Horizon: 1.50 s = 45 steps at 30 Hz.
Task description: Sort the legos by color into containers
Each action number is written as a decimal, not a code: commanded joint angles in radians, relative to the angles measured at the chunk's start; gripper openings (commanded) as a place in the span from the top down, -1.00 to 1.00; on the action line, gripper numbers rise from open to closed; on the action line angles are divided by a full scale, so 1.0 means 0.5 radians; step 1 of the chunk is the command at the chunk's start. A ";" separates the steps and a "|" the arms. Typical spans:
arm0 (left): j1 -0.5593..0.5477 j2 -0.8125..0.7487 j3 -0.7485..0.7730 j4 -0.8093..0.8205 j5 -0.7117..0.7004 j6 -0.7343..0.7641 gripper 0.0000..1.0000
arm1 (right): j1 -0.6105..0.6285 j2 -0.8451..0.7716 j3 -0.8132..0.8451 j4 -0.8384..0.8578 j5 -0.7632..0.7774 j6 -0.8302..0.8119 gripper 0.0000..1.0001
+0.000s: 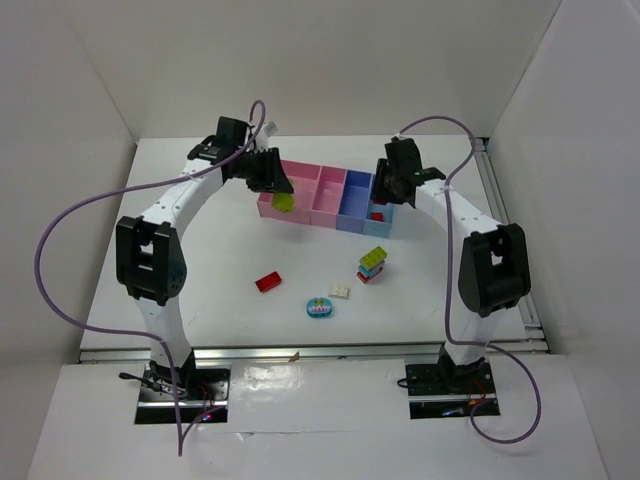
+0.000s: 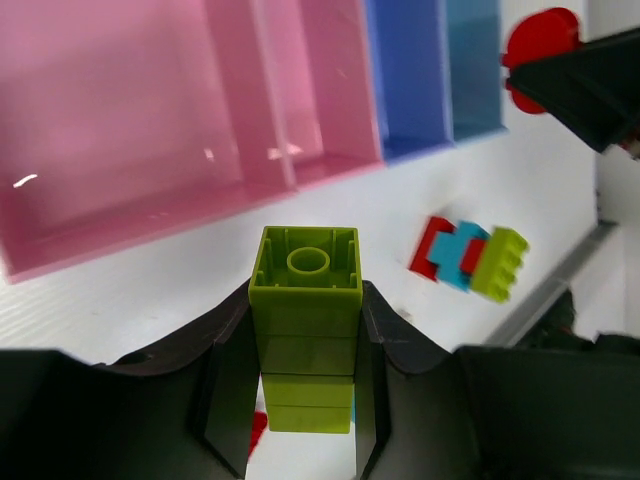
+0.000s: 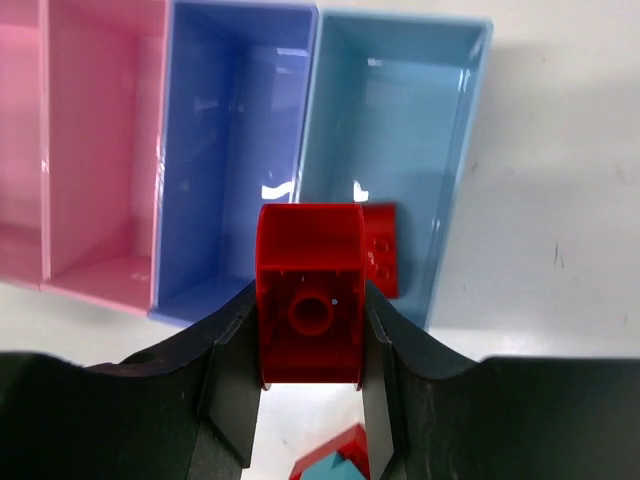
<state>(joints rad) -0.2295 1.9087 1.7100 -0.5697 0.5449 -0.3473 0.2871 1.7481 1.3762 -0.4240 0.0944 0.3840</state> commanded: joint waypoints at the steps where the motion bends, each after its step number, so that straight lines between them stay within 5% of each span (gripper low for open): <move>1: 0.017 0.042 0.142 0.007 -0.246 -0.051 1.00 | -0.010 0.059 0.196 0.017 0.066 -0.038 0.84; 10: 0.017 0.091 0.209 0.007 -0.246 -0.109 1.00 | -0.046 0.271 0.352 -0.005 0.050 -0.075 0.77; 13: 0.017 0.067 0.191 0.007 -0.246 -0.109 1.00 | -0.046 0.323 0.420 -0.066 0.069 -0.114 0.31; 14: 0.017 0.039 0.191 0.007 -0.246 -0.109 1.00 | -0.046 0.345 0.441 -0.087 0.069 -0.133 -0.06; 18: 0.017 0.002 0.173 -0.011 -0.246 -0.109 1.00 | -0.046 0.318 0.423 -0.112 0.142 -0.115 -0.40; 22: 0.017 -0.038 0.173 -0.051 -0.265 -0.066 1.00 | -0.046 0.256 0.405 -0.112 0.161 -0.096 -0.40; 27: 0.017 -0.075 0.154 -0.069 -0.213 -0.048 1.00 | 0.033 0.130 0.362 -0.063 0.121 -0.096 0.01; 30: 0.017 -0.075 0.133 -0.088 -0.032 0.016 1.00 | 0.033 0.005 0.279 0.083 -0.322 -0.197 0.01; 38: 0.054 -0.121 -0.024 0.283 1.181 0.050 1.00 | -0.010 -0.045 0.306 0.345 -1.890 -0.127 -0.66; 42: 0.054 -0.078 -0.002 0.284 1.613 0.124 1.00 | -0.010 -0.048 0.279 0.590 -2.121 0.085 -0.71; 45: 0.054 -0.157 -0.085 0.284 1.433 0.124 1.00 | 0.009 -0.048 0.279 0.627 -2.061 0.116 -0.71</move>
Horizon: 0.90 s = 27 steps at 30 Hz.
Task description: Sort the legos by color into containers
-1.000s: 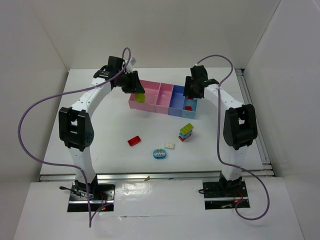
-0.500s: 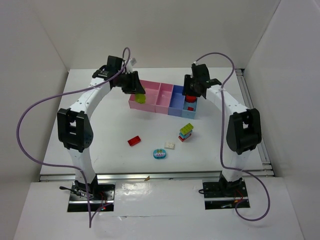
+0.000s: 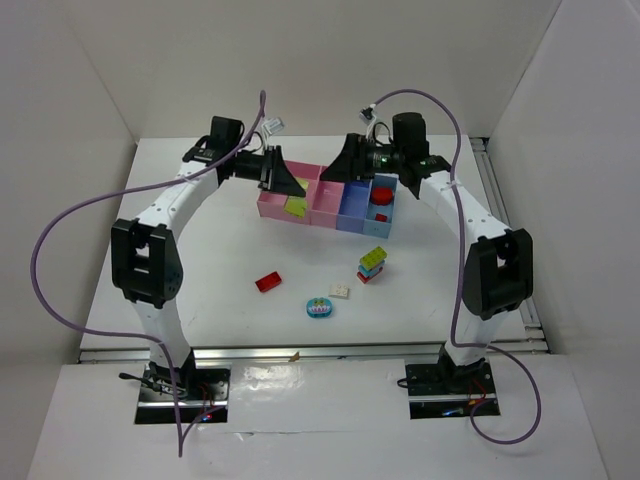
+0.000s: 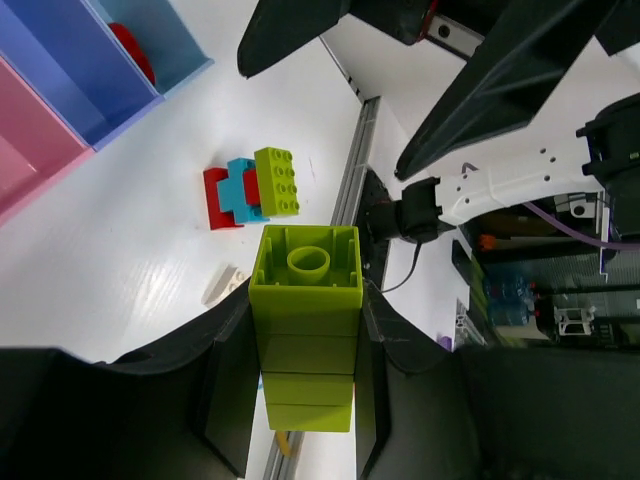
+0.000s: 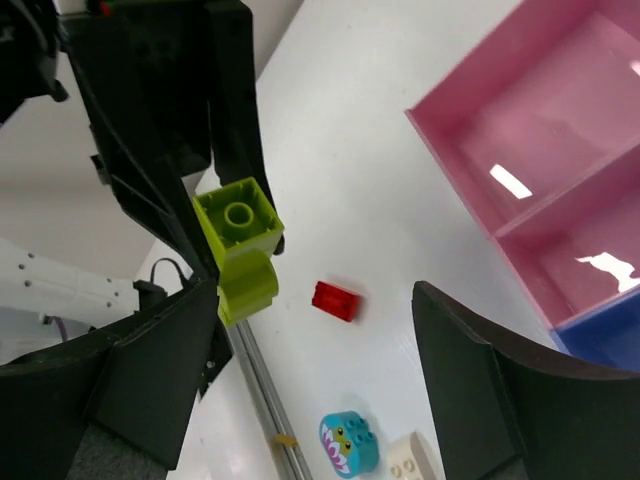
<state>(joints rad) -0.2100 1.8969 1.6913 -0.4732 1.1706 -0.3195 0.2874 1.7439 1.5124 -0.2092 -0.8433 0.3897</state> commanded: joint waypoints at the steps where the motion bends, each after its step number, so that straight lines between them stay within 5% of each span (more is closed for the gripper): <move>1: 0.042 -0.134 -0.066 0.090 0.141 0.068 1.00 | 0.008 -0.039 0.006 0.131 -0.139 0.086 -0.65; 9: 0.168 -0.173 -0.146 0.173 -0.233 -0.170 1.00 | 0.118 0.126 0.196 -0.402 0.596 -0.101 -0.17; 13: 0.285 -0.305 -0.253 0.216 -0.848 -0.357 1.00 | 0.250 0.347 0.490 -0.578 1.231 -0.080 -0.43; 16: 0.322 -0.465 -0.345 0.216 -1.256 -0.404 1.00 | 0.339 0.574 0.638 -0.609 1.419 -0.022 -0.50; 27: 0.359 -0.536 -0.428 0.167 -1.399 -0.340 1.00 | 0.520 1.169 1.218 -0.701 1.818 0.028 -0.37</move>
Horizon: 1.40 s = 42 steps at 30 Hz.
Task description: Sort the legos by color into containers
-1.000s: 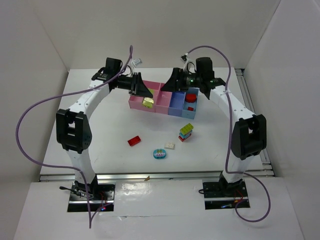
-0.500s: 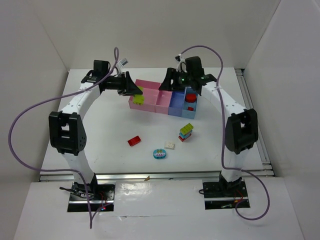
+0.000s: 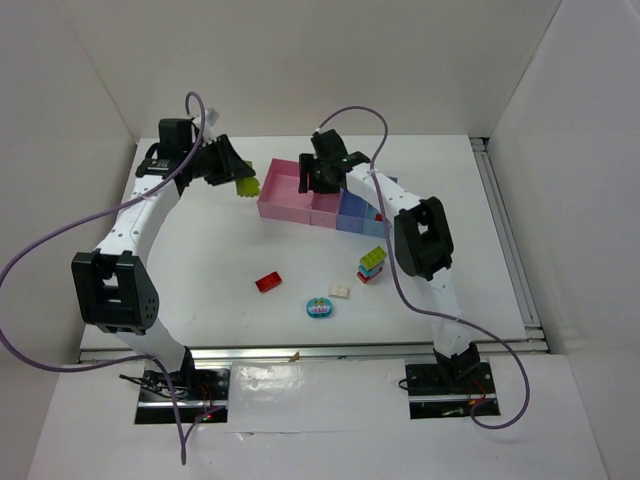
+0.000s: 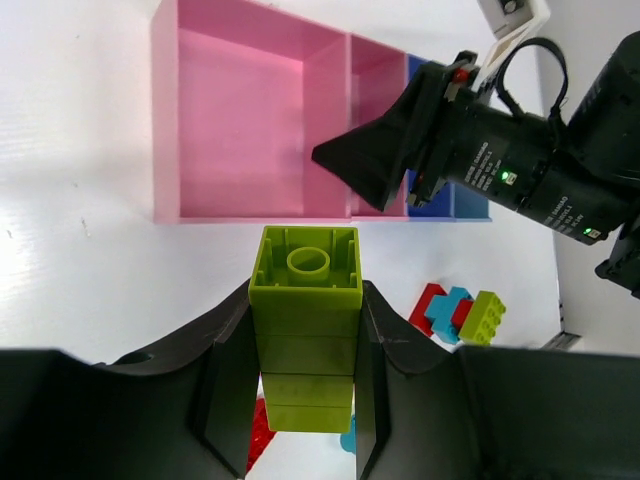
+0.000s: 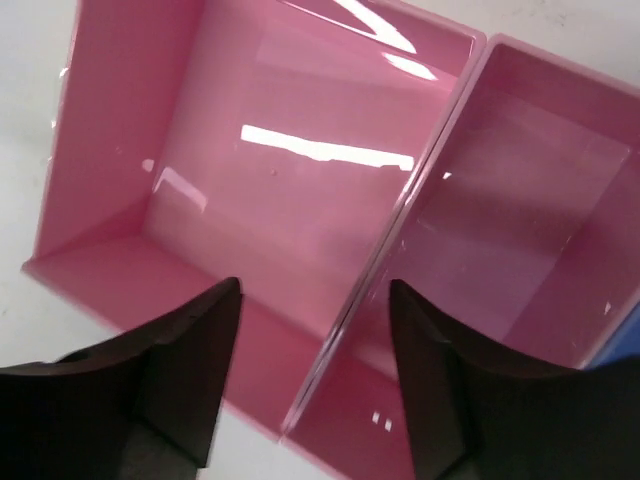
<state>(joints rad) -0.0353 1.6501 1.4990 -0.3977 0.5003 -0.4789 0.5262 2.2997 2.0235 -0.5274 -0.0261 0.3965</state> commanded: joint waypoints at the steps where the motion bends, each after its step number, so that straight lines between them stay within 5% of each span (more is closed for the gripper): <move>1: 0.009 -0.042 -0.044 0.016 -0.077 -0.021 1.00 | 0.043 0.076 0.217 -0.083 0.184 0.014 -0.29; 19: 0.009 0.038 -0.007 -0.027 -0.071 0.022 1.00 | 0.003 -0.583 -0.828 -0.062 0.098 -0.250 -0.13; 42: -0.009 0.173 0.110 -0.067 0.153 0.089 1.00 | -0.061 -0.506 -0.415 -0.133 0.061 -0.293 -0.27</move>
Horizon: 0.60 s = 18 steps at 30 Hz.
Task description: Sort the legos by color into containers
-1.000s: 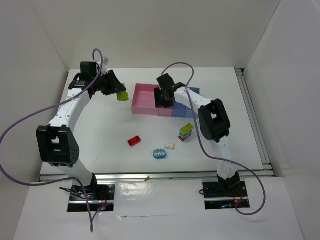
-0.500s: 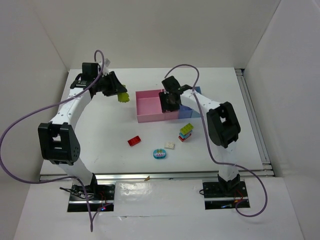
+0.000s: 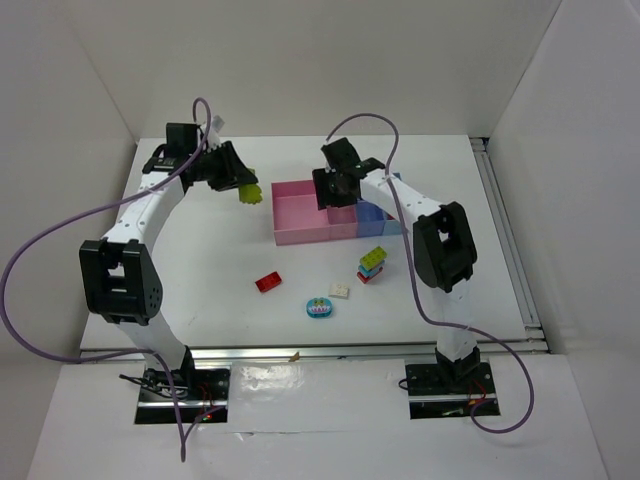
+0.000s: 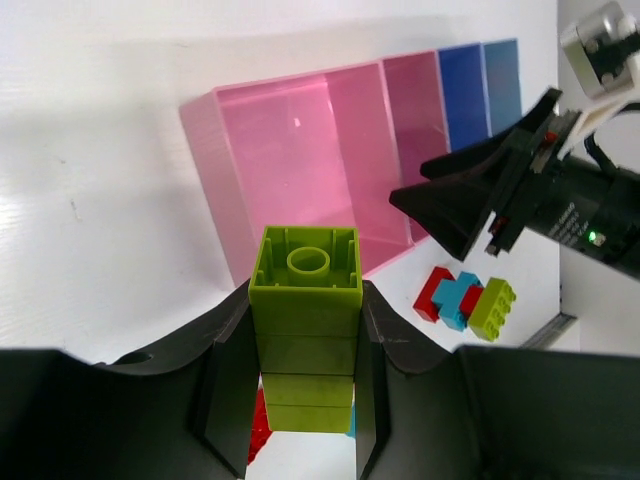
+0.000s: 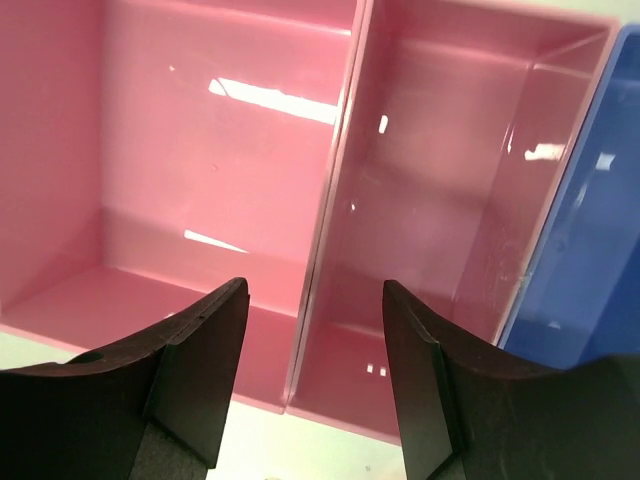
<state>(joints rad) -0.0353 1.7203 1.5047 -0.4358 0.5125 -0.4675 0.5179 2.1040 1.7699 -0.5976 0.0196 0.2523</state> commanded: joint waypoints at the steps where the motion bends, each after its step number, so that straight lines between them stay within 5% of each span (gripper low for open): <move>1: -0.027 0.051 0.117 0.010 0.207 0.103 1.00 | -0.045 -0.167 0.093 0.032 -0.051 -0.005 -0.27; 8: -0.086 0.112 0.178 0.010 0.722 0.241 1.00 | -0.158 -0.330 0.010 0.158 -0.382 0.014 -0.37; 13: -0.104 0.201 0.267 -0.098 1.238 0.429 1.00 | -0.284 -0.520 -0.168 0.583 -1.189 0.100 -0.59; 18: -0.141 0.223 0.307 -0.122 1.592 0.496 1.00 | -0.361 -0.496 -0.089 0.680 -1.839 0.152 -0.59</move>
<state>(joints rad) -0.0975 1.8233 1.6089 -0.4850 1.1091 -0.2836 0.3435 1.8835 1.6913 -0.3599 -0.6109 0.3069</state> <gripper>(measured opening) 0.460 0.796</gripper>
